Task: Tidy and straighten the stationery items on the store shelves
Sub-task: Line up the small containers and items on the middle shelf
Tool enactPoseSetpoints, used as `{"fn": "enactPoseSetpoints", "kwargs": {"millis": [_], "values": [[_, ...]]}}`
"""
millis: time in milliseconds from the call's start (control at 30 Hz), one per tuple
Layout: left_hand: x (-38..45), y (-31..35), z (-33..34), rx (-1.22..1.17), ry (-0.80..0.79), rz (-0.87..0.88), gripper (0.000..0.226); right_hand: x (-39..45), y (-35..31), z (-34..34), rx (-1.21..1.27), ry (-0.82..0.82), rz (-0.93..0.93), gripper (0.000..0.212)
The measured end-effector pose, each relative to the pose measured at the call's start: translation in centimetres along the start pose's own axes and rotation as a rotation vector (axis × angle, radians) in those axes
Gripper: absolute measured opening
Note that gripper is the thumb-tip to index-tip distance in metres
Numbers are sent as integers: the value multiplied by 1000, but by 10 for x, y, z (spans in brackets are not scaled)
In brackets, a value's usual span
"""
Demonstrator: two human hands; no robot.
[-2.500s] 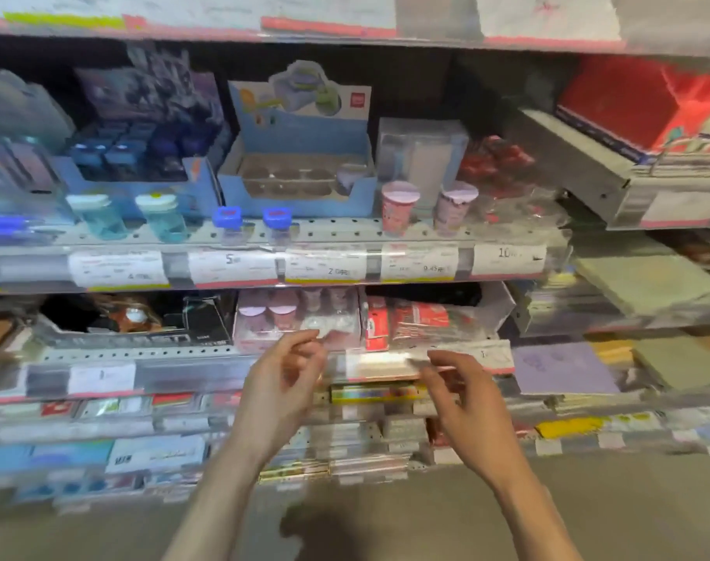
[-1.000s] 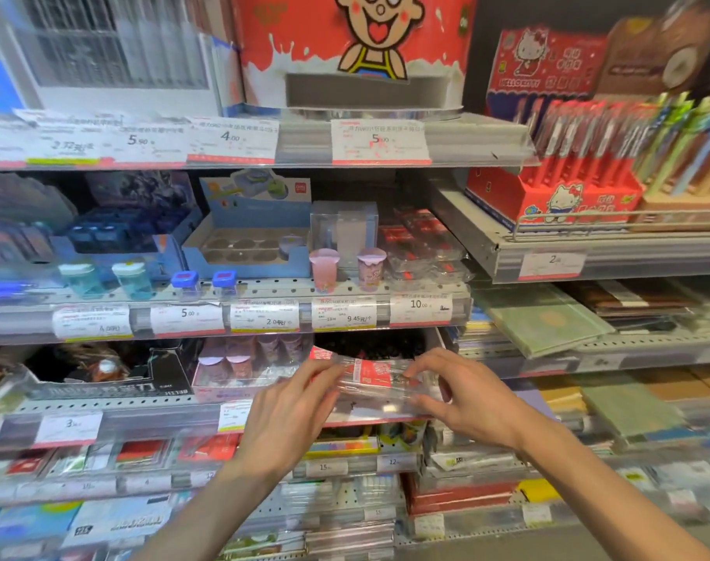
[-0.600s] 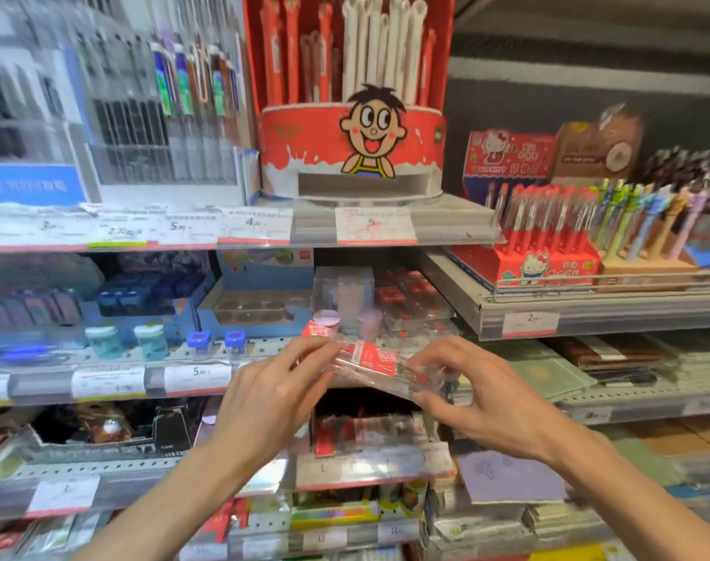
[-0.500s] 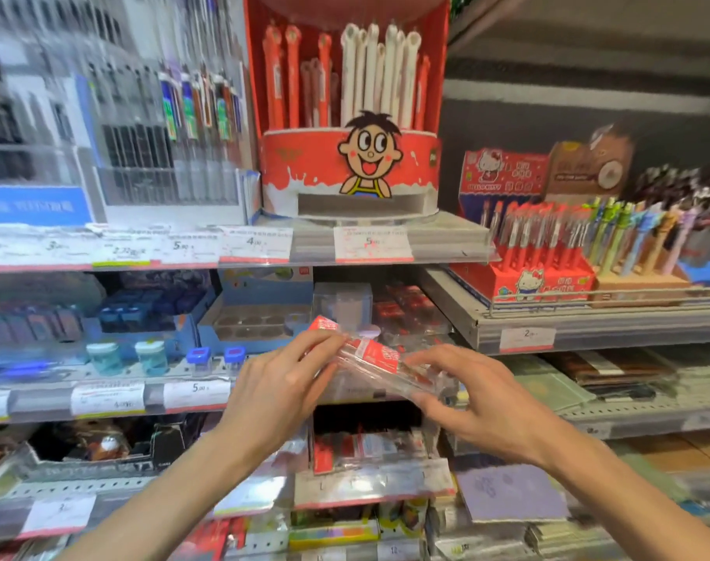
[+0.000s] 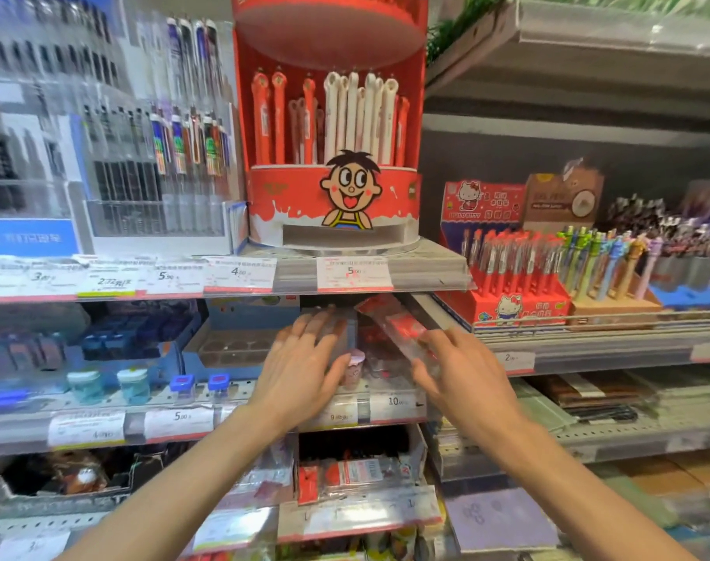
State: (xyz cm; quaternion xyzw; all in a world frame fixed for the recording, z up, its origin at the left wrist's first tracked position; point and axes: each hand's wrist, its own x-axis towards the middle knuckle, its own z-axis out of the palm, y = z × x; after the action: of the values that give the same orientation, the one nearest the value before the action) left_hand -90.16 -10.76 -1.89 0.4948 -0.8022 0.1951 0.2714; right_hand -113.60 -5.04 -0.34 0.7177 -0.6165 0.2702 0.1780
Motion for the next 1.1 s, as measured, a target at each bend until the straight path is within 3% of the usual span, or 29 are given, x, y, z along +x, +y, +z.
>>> {"fn": "enactPoseSetpoints", "kwargs": {"millis": [100,400,533,733,800,967,1100], "values": [[9,2,4,-10,-138,-68,74,22,-8,13,-79,13,27,32],[8,1,13,-39,-191,-93,65,46,-17,33,-319,-99,3,44],[7,2,11,-54,-186,-88,64,46,-13,33,-283,-123,-95,31],[6,0,11,-79,-184,-91,62,53,-13,34,-338,-200,-45,15],[6,1,11,-84,-172,-89,62,53,-11,37,-316,-155,-36,12],[5,-1,12,-127,-127,-71,65,48,-5,39,-212,-84,-84,34],[-5,-5,10,-234,-16,-64,59,28,-3,34,-9,21,-70,39]]}}
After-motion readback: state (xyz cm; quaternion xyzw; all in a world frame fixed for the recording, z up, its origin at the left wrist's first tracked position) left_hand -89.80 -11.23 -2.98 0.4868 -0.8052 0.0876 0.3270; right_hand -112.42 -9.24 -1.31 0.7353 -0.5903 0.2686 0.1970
